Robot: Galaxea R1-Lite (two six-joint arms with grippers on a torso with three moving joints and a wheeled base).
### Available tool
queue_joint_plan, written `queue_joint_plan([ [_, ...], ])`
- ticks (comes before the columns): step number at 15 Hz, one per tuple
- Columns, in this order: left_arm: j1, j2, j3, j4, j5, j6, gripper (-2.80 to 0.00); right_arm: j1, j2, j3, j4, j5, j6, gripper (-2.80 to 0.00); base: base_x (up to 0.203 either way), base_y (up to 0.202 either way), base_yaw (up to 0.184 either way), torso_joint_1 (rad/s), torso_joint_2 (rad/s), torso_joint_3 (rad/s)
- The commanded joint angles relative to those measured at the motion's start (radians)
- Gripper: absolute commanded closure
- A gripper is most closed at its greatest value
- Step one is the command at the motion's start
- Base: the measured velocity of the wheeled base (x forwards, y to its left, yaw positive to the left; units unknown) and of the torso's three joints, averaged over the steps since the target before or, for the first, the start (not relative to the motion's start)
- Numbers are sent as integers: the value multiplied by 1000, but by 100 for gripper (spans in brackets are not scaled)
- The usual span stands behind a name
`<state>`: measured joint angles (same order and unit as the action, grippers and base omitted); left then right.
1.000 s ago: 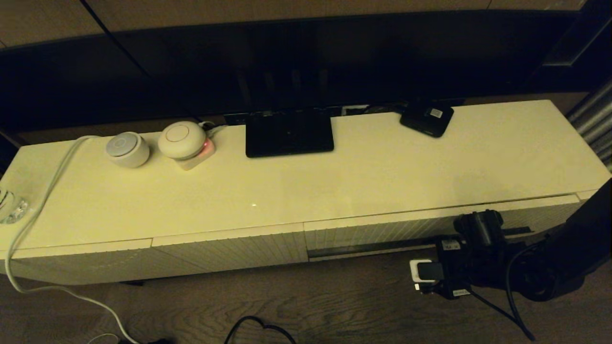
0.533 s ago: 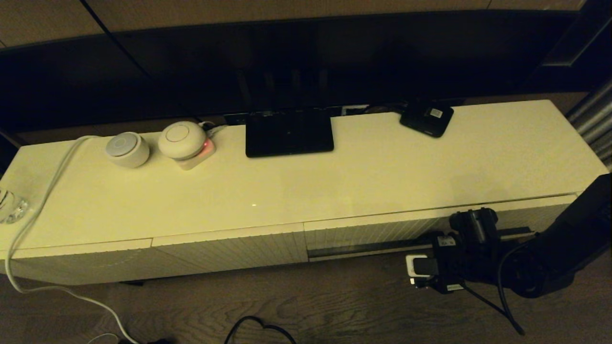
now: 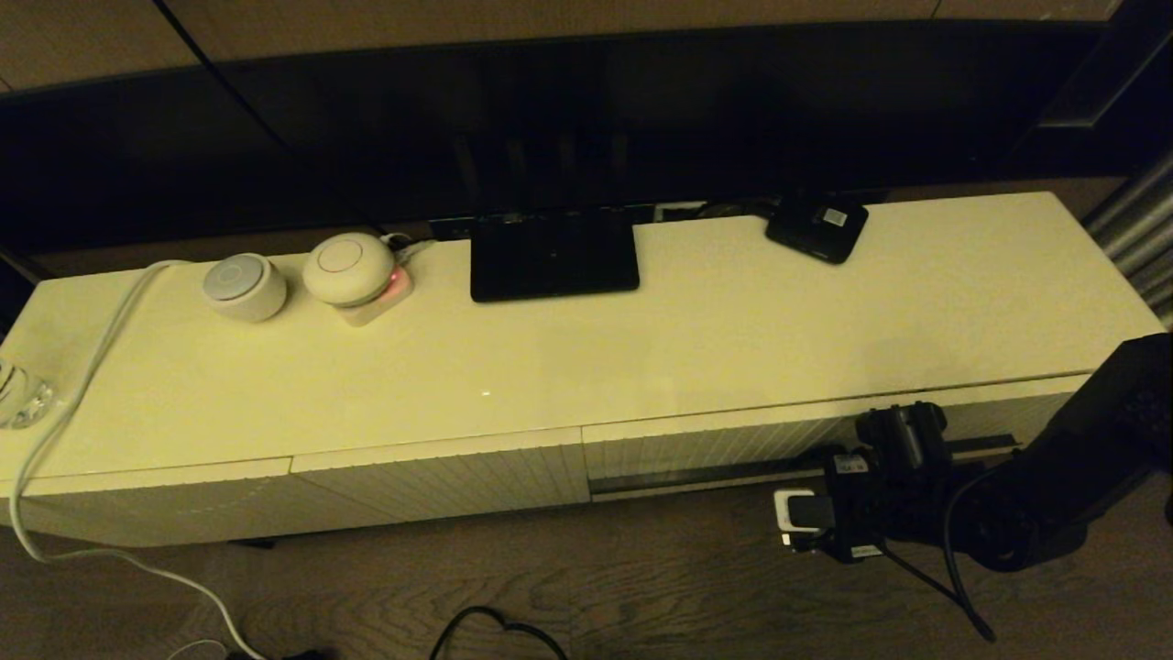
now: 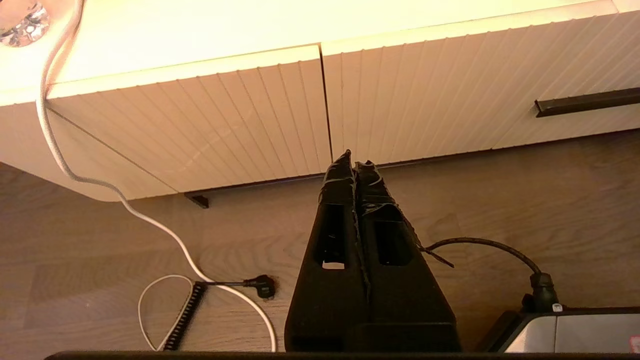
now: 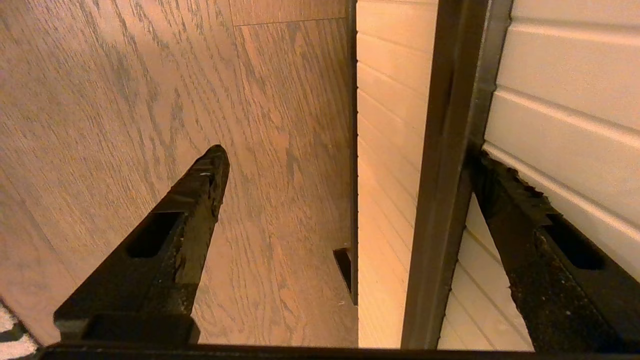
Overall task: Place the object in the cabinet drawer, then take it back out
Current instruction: Open the drawer
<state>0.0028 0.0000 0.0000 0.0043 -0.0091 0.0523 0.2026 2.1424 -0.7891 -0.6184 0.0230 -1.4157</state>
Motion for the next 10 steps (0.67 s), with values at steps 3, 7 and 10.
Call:
queue_joint_plan([
  [3,0,0,3,0,0,0,0,1,-12,26,3,0,-8,-280,0,0,0,0,0,0],
  [7,0,0,3,0,0,0,0,1,-59,87,5,1,-11,-280,0,0,0,0,0,0],
  [10,0,0,3,0,0,0,0,1,-73,127,2,2,-9,-280,0,0,0,0,0,0],
])
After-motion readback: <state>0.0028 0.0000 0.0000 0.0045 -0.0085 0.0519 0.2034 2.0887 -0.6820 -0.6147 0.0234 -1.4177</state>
